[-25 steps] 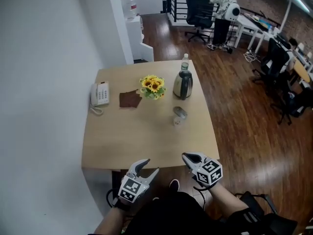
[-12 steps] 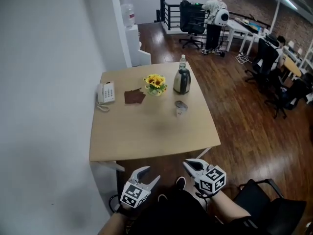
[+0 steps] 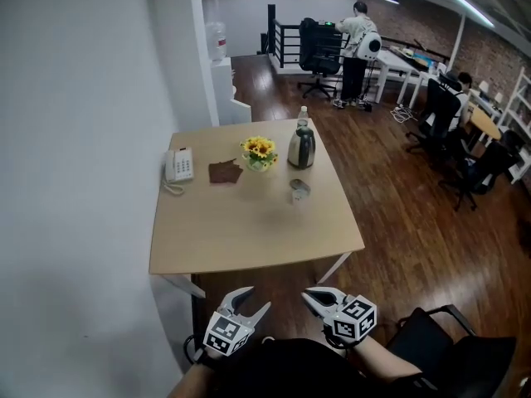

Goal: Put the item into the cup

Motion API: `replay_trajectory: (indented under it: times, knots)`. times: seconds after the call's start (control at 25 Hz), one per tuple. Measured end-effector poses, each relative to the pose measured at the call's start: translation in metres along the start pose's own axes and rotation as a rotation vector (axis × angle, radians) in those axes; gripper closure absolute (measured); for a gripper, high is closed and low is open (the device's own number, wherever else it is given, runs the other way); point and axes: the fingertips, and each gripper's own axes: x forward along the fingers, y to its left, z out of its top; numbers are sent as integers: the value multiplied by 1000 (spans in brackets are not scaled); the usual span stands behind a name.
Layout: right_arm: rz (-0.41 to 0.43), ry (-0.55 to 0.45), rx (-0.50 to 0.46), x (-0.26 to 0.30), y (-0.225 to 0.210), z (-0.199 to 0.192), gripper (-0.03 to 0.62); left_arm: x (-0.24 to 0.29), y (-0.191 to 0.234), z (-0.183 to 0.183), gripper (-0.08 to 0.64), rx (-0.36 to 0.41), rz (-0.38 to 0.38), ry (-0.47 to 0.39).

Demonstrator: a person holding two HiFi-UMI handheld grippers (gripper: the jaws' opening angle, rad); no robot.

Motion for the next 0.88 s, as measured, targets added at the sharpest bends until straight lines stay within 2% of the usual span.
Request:
replay_trajectory:
  times: [0.2,0.88]
  knots:
    - [15,-11,-34,-6,5,6,584,0,-5,4,356,7,4,-11]
    - [27,-28,-35,-18,-4,10,584,-2,-11,3,356,7,34,1]
